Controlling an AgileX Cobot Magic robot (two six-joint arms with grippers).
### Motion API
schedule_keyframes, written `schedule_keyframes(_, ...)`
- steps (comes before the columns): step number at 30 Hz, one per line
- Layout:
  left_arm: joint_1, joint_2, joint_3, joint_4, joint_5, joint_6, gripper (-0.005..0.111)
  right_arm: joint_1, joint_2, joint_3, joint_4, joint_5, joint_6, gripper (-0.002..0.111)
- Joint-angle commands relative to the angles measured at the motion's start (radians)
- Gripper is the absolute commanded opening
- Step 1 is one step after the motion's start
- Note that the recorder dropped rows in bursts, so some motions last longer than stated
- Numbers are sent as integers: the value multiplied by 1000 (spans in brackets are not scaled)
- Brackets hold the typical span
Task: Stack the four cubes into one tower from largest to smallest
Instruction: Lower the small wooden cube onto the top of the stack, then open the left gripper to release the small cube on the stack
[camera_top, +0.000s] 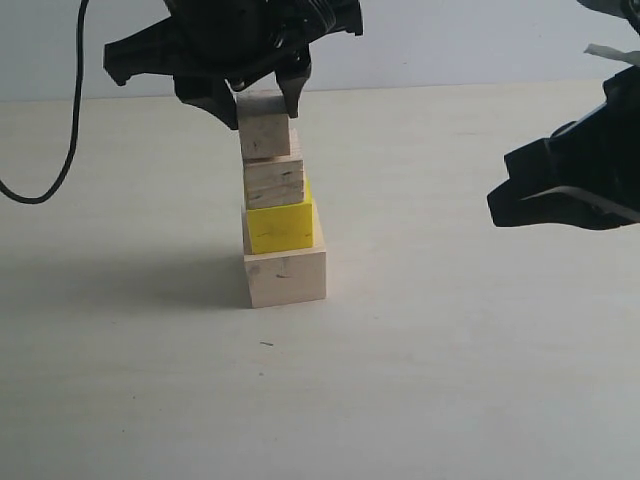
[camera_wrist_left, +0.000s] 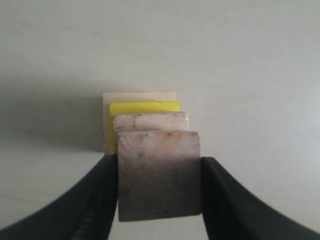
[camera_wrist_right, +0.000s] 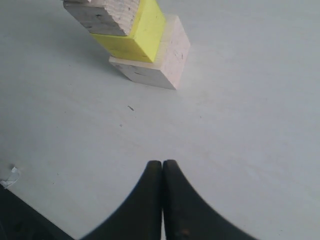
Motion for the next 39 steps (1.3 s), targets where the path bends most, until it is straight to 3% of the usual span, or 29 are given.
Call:
schedule_keyframes(1,-4,-4,3,20,-3,-11,0,0,-9,3,2,-2,-11,0)
schedule_keyframes(39,-4,1,3,22,-20,-29,0,0,-9,3,2,-3,-14,0)
